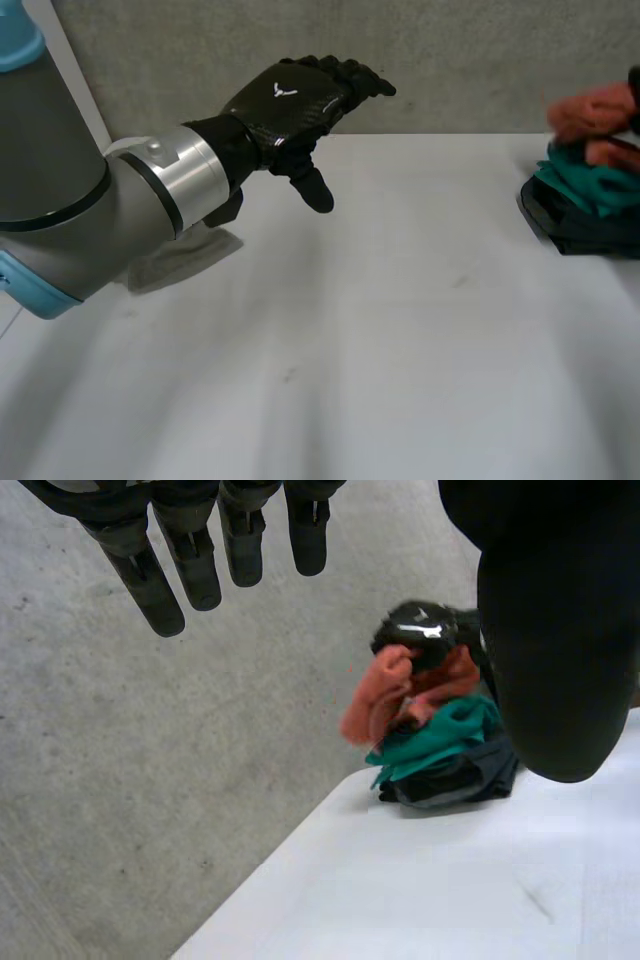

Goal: Fold the laundry.

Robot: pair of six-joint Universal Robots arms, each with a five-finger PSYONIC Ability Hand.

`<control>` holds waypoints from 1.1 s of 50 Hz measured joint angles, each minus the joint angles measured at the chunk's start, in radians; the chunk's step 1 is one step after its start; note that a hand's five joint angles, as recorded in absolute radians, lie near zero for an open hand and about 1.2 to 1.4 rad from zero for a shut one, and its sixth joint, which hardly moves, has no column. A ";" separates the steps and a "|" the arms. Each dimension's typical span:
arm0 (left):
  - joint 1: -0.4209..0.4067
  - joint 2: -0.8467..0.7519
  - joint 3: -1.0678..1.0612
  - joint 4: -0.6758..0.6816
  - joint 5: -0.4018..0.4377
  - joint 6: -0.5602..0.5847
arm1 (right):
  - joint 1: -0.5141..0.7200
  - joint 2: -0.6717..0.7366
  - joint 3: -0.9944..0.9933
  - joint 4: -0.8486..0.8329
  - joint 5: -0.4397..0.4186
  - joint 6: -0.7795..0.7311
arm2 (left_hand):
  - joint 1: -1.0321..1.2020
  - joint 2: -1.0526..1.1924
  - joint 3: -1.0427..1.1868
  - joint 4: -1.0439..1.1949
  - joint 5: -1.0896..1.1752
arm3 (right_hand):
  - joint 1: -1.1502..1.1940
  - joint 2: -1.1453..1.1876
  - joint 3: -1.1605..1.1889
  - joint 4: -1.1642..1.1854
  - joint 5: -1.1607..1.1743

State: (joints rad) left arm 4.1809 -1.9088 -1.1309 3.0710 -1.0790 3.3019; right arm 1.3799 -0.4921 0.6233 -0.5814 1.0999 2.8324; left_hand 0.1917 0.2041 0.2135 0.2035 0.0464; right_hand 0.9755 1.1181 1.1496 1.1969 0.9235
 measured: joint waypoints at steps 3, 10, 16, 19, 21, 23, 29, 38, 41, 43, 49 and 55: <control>-0.002 -0.004 -0.011 0.000 0.000 0.001 | -0.035 0.043 0.028 -0.007 -0.034 -0.004 | 0.000 0.000 0.000 0.000 0.000 | 0.000 0.000 0.000 0.000 0.000; -0.008 -0.004 -0.033 0.000 -0.001 0.000 | -0.069 -0.020 0.261 -0.104 -0.126 -0.034 | 0.000 0.000 0.000 0.000 0.000 | 0.003 -0.002 0.002 -0.008 0.010; -0.024 0.000 -0.034 0.000 -0.001 -0.001 | -0.087 -0.146 0.411 -0.141 -0.136 -0.043 | 0.000 0.000 0.000 0.000 0.000 | -0.508 -0.643 -0.663 -0.710 -0.631; -0.034 0.004 -0.035 -0.001 -0.001 -0.001 | -0.109 -0.246 0.507 -0.141 -0.134 -0.043 | 0.000 0.000 0.000 0.000 0.000 | -0.712 -0.852 -0.881 -0.928 -0.838; -0.039 0.006 -0.036 -0.001 -0.001 -0.001 | -0.124 -0.289 0.550 -0.132 -0.133 -0.043 | 0.000 0.000 0.000 0.000 0.000 | -0.752 -0.900 -0.931 -0.978 -0.880; -0.044 0.009 -0.039 -0.001 -0.001 -0.002 | -0.141 -0.328 0.589 -0.115 -0.131 -0.043 | 0.000 0.000 0.000 0.000 0.000 | -0.752 -0.906 -0.942 -0.989 -0.880; -0.063 0.016 -0.050 0.000 0.000 -0.002 | -0.206 -0.466 0.684 0.040 -0.103 -0.046 | 0.000 0.000 0.000 0.000 0.000 | -0.752 -0.906 -0.942 -0.990 -0.880; -0.084 0.053 -0.052 0.014 0.000 -0.004 | -0.291 -0.609 0.582 0.425 0.131 -0.171 | 0.000 0.000 0.000 0.000 0.000 | -0.752 -0.906 -0.942 -0.990 -0.880; -0.089 0.073 -0.043 0.037 -0.001 -0.006 | -0.281 -0.633 0.516 0.466 0.228 -0.248 | 0.000 0.000 0.000 0.000 0.000 | -0.752 -0.906 -0.942 -0.990 -0.880; -0.091 0.092 -0.032 0.064 -0.007 -0.012 | -0.245 -0.652 0.482 0.446 0.277 -0.290 | 0.000 0.000 0.000 0.000 0.000 | -0.752 -0.906 -0.942 -0.990 -0.881; -0.060 0.156 0.026 0.147 -0.108 -0.061 | -0.013 -0.748 0.524 0.201 0.253 -0.306 | 0.000 0.000 0.000 0.000 0.000 | -0.752 -0.906 -0.942 -0.990 -0.881; 0.145 0.172 0.049 0.121 -0.294 -0.019 | 0.211 -0.847 0.734 0.038 0.101 -0.280 | 0.000 0.000 0.000 0.000 0.000 | -0.752 -0.906 -0.942 -0.990 -0.881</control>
State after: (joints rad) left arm 4.3262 -1.7368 -1.0821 3.1922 -1.3730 3.2831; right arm 1.5910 -1.3388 1.3568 -0.5435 1.2010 2.5524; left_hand 0.1917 0.2041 0.2135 0.2035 0.0464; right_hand 0.2234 0.2122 0.2073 0.2065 0.0429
